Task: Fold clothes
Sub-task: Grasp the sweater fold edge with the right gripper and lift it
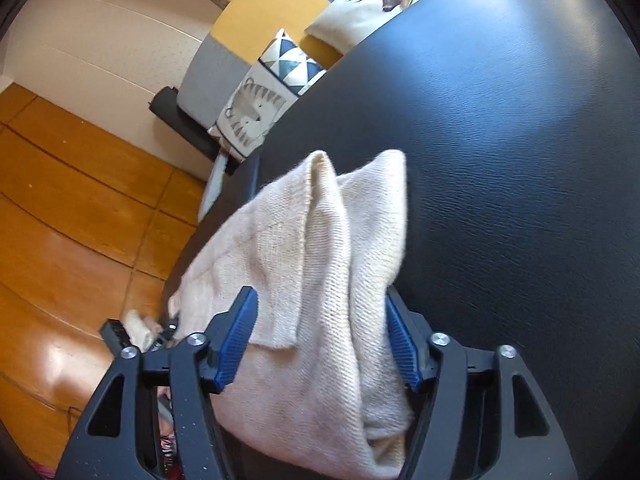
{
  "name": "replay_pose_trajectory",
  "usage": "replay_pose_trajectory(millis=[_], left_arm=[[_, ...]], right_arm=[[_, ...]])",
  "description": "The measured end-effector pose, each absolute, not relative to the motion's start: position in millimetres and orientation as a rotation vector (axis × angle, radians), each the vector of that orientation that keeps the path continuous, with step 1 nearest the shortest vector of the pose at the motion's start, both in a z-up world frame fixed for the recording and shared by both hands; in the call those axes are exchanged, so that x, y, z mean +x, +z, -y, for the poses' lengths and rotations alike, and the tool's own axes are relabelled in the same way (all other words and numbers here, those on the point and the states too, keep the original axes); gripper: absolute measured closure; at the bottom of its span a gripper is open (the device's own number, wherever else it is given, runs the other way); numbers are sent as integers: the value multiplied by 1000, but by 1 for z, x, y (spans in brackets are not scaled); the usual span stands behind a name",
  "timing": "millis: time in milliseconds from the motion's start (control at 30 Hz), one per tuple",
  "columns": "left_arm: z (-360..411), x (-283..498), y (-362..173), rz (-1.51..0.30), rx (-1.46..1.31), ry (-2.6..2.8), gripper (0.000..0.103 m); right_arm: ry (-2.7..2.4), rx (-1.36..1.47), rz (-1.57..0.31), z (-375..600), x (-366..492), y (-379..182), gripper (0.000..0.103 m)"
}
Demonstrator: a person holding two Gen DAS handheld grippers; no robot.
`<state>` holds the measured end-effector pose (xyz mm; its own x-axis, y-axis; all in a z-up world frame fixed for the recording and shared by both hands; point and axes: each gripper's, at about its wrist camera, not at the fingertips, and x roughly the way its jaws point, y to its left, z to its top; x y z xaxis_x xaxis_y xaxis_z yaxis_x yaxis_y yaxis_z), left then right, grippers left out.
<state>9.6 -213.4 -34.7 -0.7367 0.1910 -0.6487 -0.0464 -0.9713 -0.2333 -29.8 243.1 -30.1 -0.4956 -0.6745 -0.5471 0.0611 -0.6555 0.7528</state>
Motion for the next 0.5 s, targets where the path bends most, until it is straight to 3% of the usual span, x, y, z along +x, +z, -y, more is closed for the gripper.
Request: replay_pose_trajectory(millis=[233, 300, 333, 500], left_arm=[[215, 9, -35, 320, -1076, 2791, 83], [216, 8, -35, 326, -1078, 2788, 83], [216, 8, -34, 325, -1080, 2789, 83], [196, 16, -13, 234, -1088, 2863, 83]], right_arm=[[-2140, 1261, 902, -231, -46, -26, 32], [-2162, 1300, 876, -230, -47, -26, 53], [-2166, 1335, 874, -230, -48, -28, 78], [-2077, 1304, 1103, -244, -46, -33, 78]])
